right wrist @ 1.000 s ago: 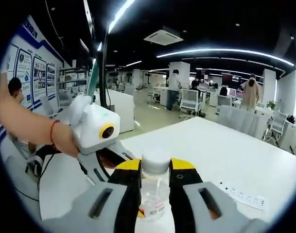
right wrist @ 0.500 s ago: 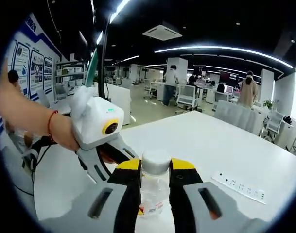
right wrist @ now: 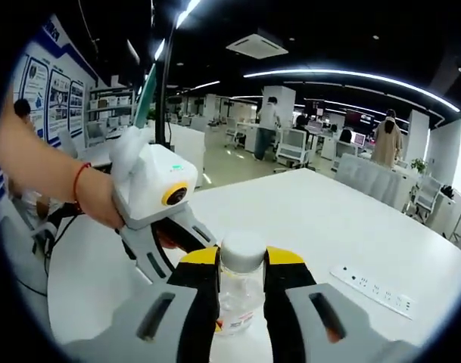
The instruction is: Arrange the tabletop items into an orderly group along one side of the table until the central work area is clear of visible clutter.
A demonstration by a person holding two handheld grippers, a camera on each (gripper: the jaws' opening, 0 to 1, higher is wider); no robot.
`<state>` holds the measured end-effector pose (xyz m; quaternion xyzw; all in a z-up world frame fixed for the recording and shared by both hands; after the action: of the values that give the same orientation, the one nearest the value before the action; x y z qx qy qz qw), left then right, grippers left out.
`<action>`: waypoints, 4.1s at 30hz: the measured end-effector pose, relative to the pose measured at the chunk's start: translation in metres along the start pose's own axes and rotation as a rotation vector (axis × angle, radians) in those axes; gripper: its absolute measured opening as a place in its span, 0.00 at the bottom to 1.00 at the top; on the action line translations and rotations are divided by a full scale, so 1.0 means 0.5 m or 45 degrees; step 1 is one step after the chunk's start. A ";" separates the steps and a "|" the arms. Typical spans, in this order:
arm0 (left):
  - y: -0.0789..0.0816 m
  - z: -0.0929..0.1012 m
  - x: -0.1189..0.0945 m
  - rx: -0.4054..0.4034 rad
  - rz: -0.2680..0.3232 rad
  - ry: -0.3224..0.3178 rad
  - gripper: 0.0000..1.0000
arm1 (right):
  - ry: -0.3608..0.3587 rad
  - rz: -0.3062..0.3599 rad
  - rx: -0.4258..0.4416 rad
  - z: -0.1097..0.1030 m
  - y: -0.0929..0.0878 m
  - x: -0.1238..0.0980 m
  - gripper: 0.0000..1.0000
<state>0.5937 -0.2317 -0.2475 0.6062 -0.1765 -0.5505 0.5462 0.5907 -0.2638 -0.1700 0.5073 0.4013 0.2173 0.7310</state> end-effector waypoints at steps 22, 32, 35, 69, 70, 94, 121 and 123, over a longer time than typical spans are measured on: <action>-0.008 0.001 0.002 0.001 0.012 0.018 0.40 | -0.018 -0.036 -0.079 -0.010 -0.004 -0.003 0.20; -0.009 0.004 0.003 0.009 -0.002 0.021 0.40 | -0.045 -0.062 -0.062 -0.013 -0.006 -0.010 0.20; -0.009 0.006 0.004 0.014 -0.006 0.023 0.40 | -0.054 -0.066 -0.047 -0.012 -0.008 -0.012 0.20; 0.005 0.004 0.000 -0.003 0.014 0.043 0.47 | -0.054 -0.088 0.026 0.003 -0.018 -0.017 0.29; 0.005 0.005 0.000 -0.003 0.014 0.044 0.47 | -0.054 -0.088 0.025 0.003 -0.018 -0.017 0.30; 0.019 0.014 -0.027 -0.023 0.043 0.067 0.61 | -0.033 -0.033 0.057 0.011 0.019 -0.031 0.47; 0.032 0.034 -0.089 -0.083 0.081 0.123 0.70 | -0.068 -0.014 0.127 0.055 0.026 -0.091 0.53; 0.032 0.036 -0.095 -0.090 0.082 0.130 0.71 | -0.068 -0.019 0.126 0.057 0.024 -0.095 0.53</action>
<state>0.5690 -0.2071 -0.2075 0.6079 -0.1483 -0.5068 0.5930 0.5869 -0.3095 -0.1368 0.5456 0.3956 0.1782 0.7170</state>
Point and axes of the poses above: the point that each gripper's makers call its tool centre point, and the gripper's own axes: x roughly forward along the fingers, z roughly to its right, y roughly out of its top, the point moved 4 cm from there along -x, roughly backward along the fingers, and after that the axes turned 3 degrees about -x, right-handed, at the moved point
